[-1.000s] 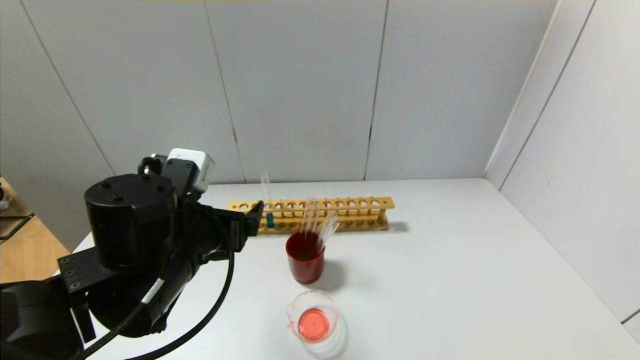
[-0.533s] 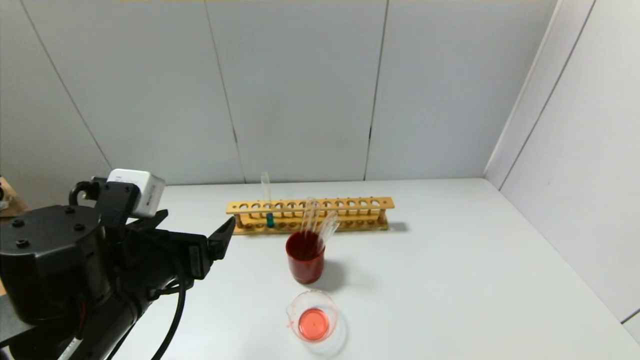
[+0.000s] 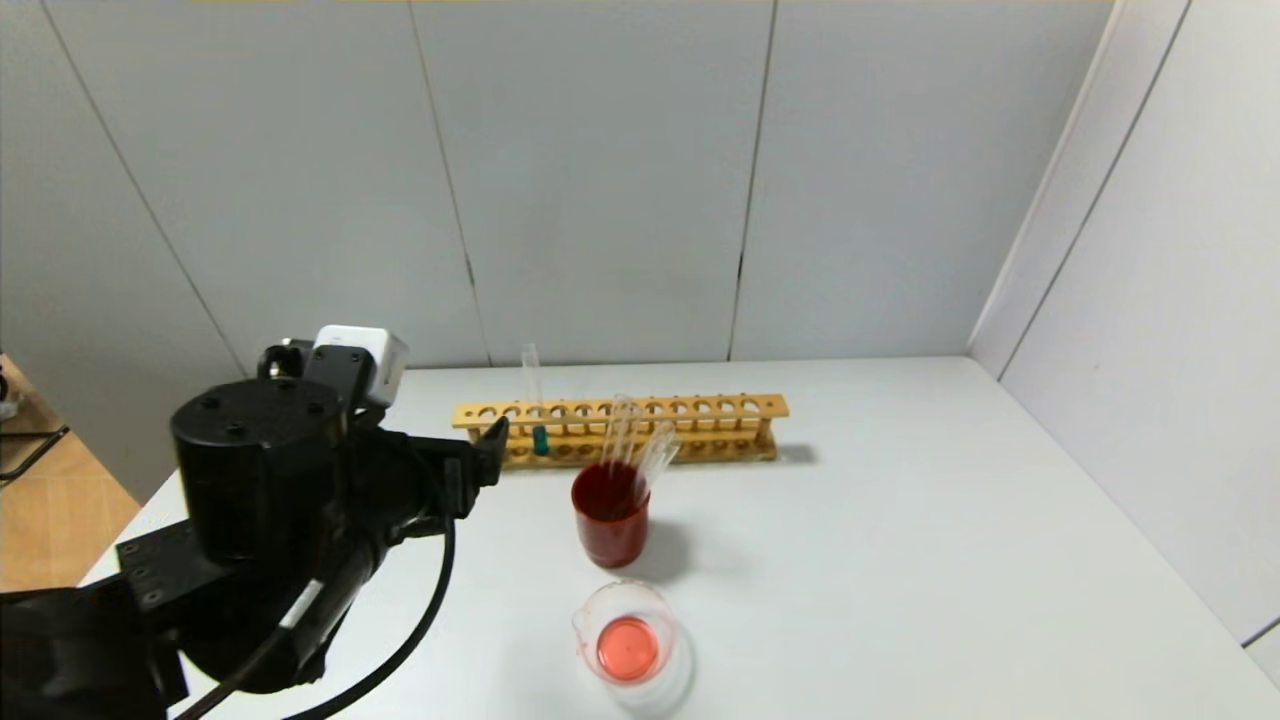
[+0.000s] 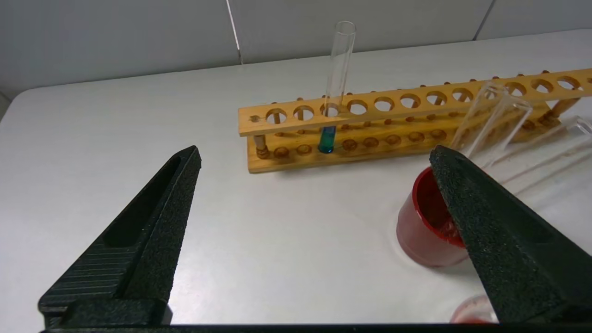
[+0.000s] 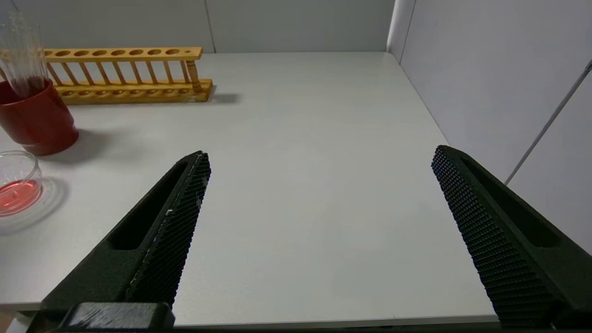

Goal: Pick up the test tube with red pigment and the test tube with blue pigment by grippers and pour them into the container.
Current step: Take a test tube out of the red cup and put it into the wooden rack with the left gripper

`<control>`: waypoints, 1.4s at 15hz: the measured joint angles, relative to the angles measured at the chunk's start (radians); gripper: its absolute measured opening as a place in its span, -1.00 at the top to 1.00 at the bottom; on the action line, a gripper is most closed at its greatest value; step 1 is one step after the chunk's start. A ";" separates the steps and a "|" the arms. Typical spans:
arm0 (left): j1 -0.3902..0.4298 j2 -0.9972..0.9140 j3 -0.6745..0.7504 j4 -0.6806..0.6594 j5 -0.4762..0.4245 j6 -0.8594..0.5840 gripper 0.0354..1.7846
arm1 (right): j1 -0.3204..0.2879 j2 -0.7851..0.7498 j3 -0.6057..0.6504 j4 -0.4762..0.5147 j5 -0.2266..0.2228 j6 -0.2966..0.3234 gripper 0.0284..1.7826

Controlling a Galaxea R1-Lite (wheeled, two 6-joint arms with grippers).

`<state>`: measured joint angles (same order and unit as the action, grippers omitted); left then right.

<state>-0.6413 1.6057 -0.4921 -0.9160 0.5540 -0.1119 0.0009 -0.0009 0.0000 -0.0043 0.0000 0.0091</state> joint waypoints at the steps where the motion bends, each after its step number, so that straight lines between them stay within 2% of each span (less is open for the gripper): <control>1: 0.006 0.055 -0.023 -0.031 -0.001 -0.001 -0.96 | 0.000 0.000 0.000 0.000 0.000 0.000 -0.96; 5: 0.033 0.259 -0.119 -0.123 -0.006 0.003 -0.96 | 0.000 0.000 0.000 0.000 0.000 0.000 -0.96; 11: 0.089 0.418 -0.270 -0.123 -0.014 0.019 -0.96 | 0.000 0.000 0.000 0.000 0.000 -0.001 -0.96; 21: 0.192 0.583 -0.524 -0.053 -0.208 0.029 -0.96 | 0.000 0.000 0.000 0.000 0.000 0.000 -0.96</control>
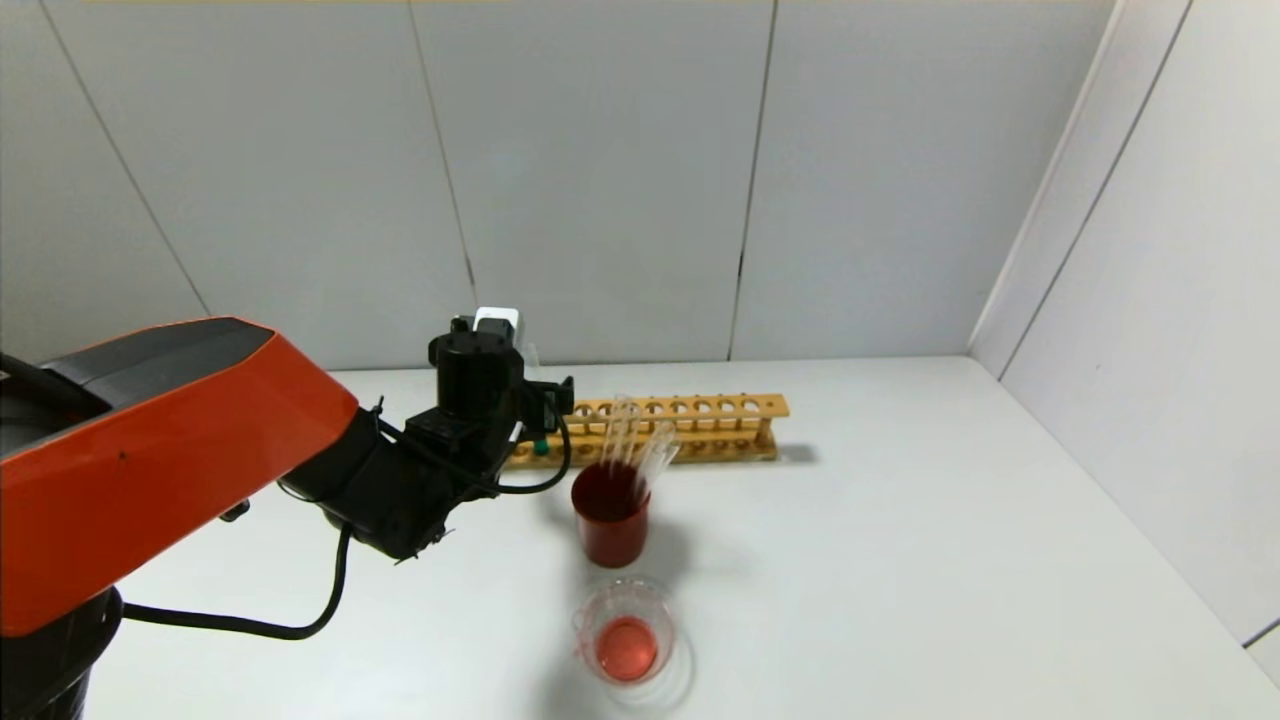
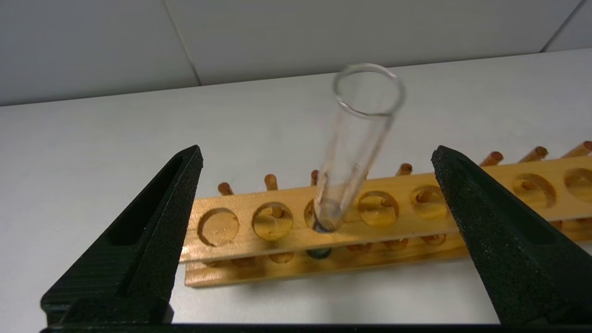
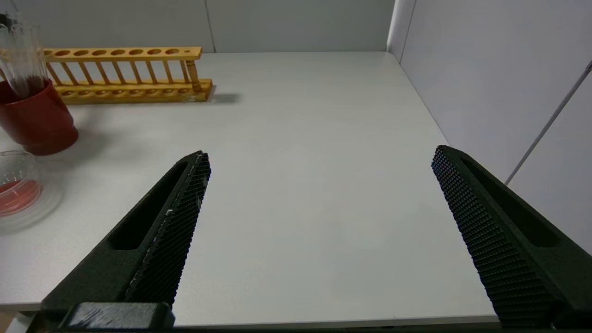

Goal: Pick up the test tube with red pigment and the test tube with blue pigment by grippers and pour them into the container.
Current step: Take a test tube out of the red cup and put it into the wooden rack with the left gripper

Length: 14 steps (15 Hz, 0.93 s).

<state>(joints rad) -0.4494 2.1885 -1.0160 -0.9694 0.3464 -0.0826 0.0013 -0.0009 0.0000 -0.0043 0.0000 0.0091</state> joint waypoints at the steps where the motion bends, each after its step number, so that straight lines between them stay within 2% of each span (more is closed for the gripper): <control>1: 0.007 0.011 -0.013 0.000 -0.029 0.000 -0.96 | 0.000 0.000 0.000 0.000 0.000 0.000 -0.96; 10: 0.015 0.030 -0.036 0.002 -0.057 0.007 -0.96 | 0.000 0.000 0.000 0.000 0.000 0.000 -0.96; 14: -0.003 0.022 -0.041 0.044 -0.067 -0.004 -0.96 | 0.000 0.000 0.000 0.000 0.000 0.000 -0.96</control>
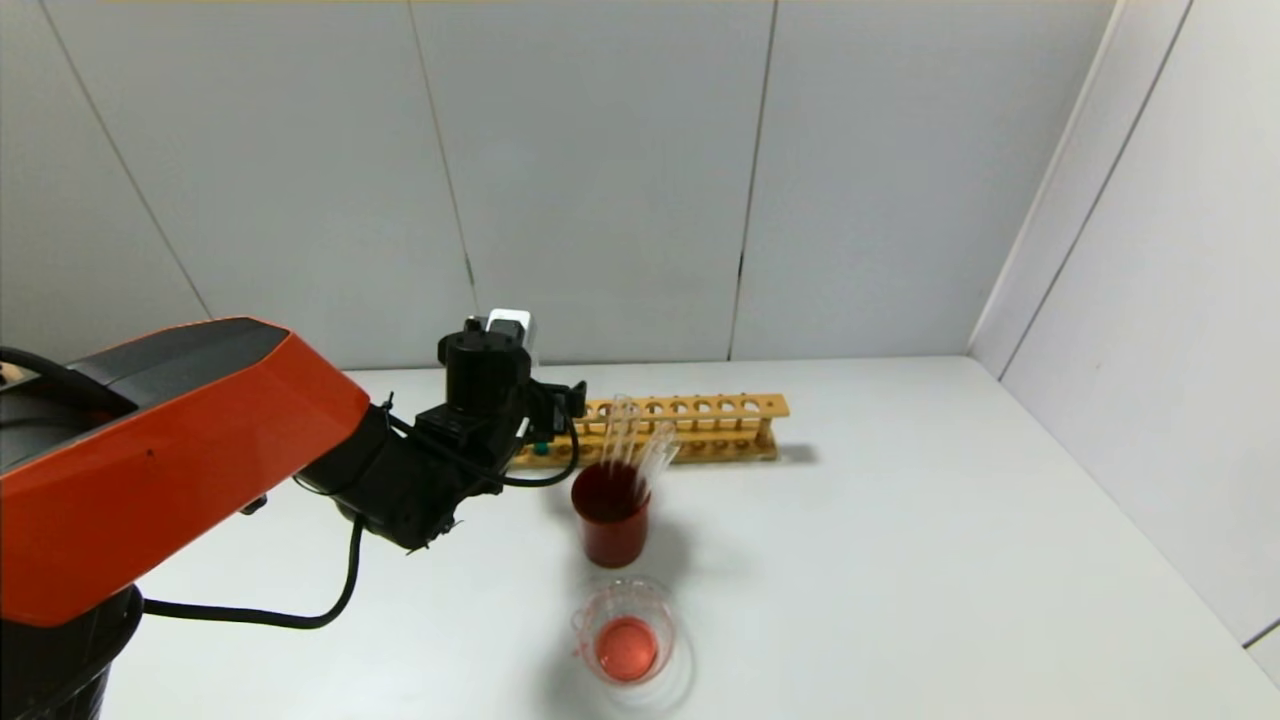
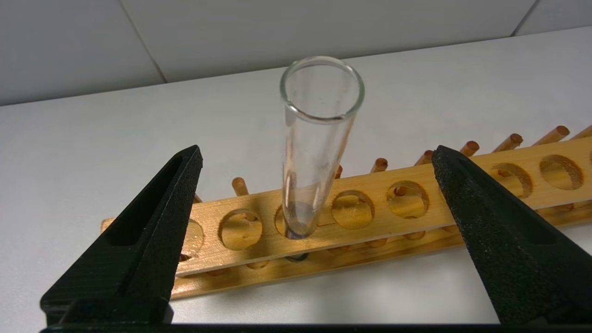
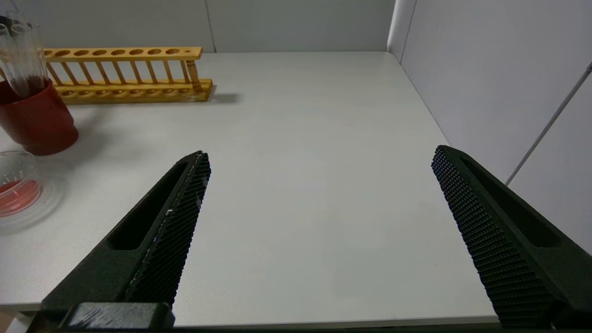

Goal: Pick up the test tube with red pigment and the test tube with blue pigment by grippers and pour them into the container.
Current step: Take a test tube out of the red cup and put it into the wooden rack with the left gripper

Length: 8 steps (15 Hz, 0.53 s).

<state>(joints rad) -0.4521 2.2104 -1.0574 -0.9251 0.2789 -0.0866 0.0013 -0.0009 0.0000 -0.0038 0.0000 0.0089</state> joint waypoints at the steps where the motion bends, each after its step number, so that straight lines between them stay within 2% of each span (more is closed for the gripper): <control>1: -0.003 -0.002 0.000 0.004 0.000 -0.001 -0.96 | 0.000 0.000 0.000 0.000 0.000 0.000 -0.96; 8: -0.006 -0.005 -0.010 0.010 -0.011 0.004 -0.91 | 0.000 0.000 0.000 0.000 0.000 0.000 -0.96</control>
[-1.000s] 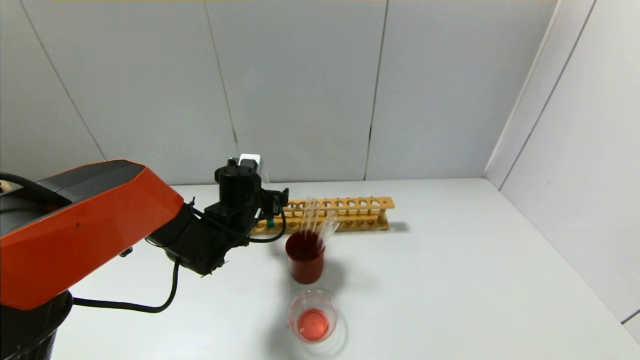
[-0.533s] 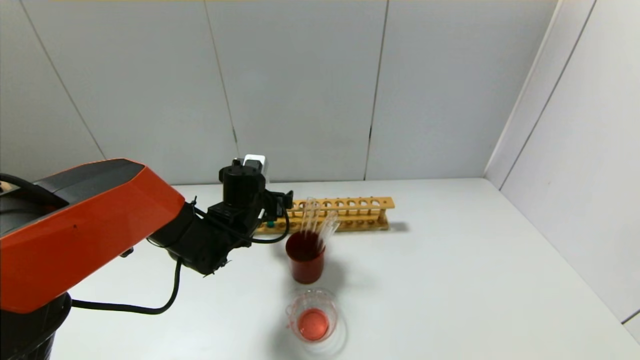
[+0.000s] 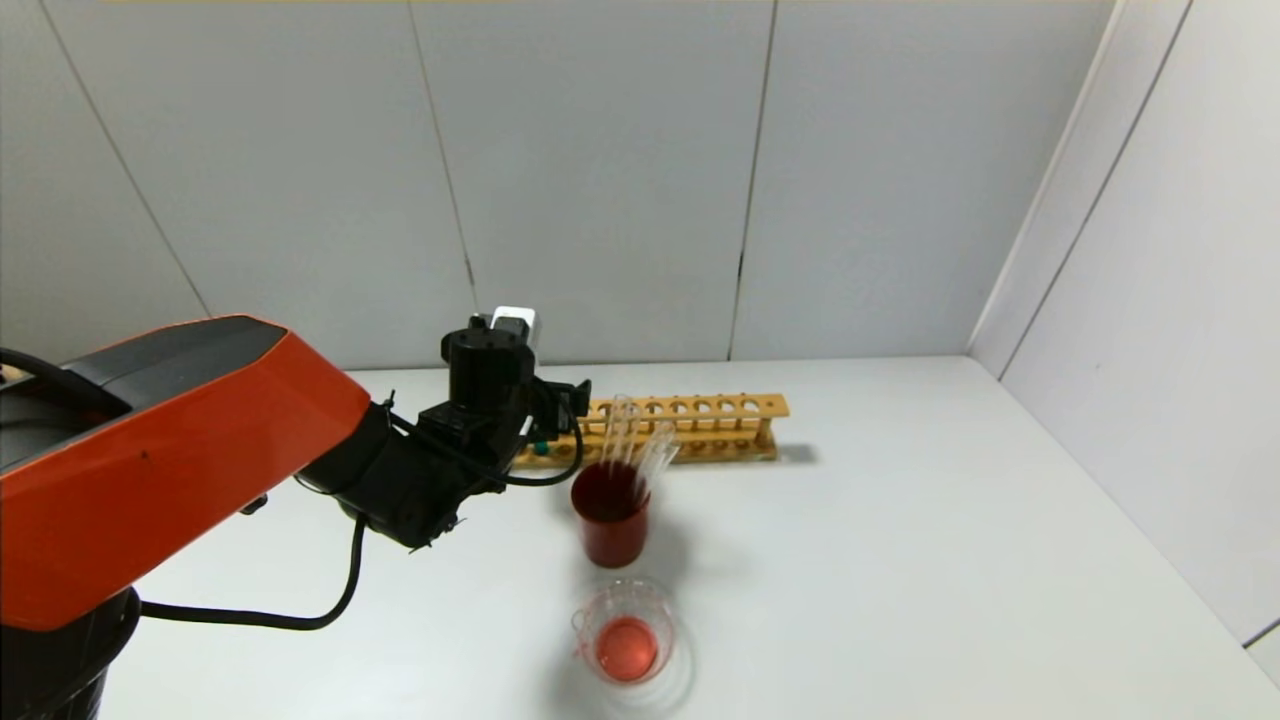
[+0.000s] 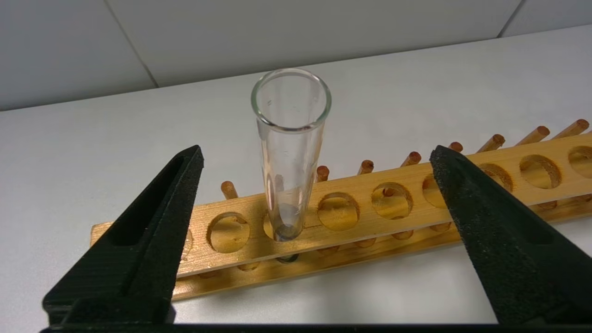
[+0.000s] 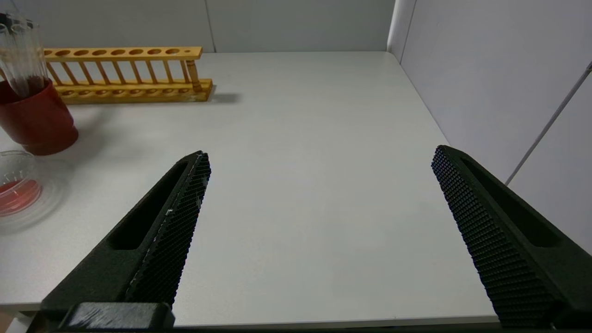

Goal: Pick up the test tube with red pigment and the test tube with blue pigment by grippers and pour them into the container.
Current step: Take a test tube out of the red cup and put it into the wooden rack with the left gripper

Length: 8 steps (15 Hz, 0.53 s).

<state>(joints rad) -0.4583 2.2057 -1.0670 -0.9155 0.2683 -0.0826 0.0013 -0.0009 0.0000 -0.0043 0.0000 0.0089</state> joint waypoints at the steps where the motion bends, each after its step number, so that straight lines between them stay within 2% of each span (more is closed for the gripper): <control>1: 0.000 0.001 -0.003 0.008 -0.007 0.001 -0.84 | 0.000 0.000 0.000 0.000 0.000 0.000 -0.96; 4: 0.000 0.009 -0.016 0.011 -0.010 0.002 -0.47 | 0.000 0.000 0.000 0.000 0.000 0.000 -0.96; 8: 0.001 0.015 -0.018 0.009 -0.006 -0.005 0.36 | 0.000 0.000 0.000 0.000 0.000 0.000 -0.96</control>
<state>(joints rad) -0.4568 2.2211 -1.0853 -0.9064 0.2621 -0.0879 0.0013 -0.0009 0.0000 -0.0043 0.0000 0.0089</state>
